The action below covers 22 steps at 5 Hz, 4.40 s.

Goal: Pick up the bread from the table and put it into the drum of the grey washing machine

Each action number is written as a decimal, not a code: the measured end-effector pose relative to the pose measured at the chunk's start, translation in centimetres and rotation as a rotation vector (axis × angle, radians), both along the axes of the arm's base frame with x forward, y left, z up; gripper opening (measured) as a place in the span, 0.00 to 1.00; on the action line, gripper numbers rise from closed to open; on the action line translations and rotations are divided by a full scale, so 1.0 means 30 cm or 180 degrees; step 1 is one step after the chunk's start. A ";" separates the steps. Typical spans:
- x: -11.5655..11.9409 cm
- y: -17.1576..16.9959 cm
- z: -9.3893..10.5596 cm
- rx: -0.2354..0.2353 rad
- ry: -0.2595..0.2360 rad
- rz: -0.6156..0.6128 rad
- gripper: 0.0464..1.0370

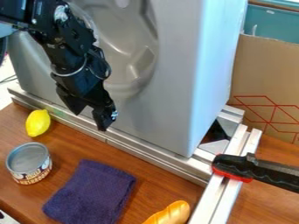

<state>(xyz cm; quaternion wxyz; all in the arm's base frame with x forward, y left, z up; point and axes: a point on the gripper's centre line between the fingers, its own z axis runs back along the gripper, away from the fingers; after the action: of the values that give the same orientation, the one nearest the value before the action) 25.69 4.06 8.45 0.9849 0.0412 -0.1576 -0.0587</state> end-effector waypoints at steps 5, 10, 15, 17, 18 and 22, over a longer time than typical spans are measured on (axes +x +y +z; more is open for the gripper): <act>-0.062 -0.325 -0.084 -0.0798 0.0282 -0.0824 0.97; -0.189 -0.460 -0.266 -0.0911 0.1206 -0.1329 0.97; -0.156 -0.410 -0.325 -0.0243 0.1847 -0.1057 0.97; -0.149 -0.446 -0.357 -0.0031 0.1558 -0.1265 0.97; -0.148 -0.456 -0.386 -0.0139 0.1239 -0.1326 0.91; -0.064 -0.432 -0.168 0.0575 0.0392 -0.1460 0.66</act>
<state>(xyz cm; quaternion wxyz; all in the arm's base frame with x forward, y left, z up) 23.77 -8.89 3.43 0.9459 0.0885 -0.0966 -0.2969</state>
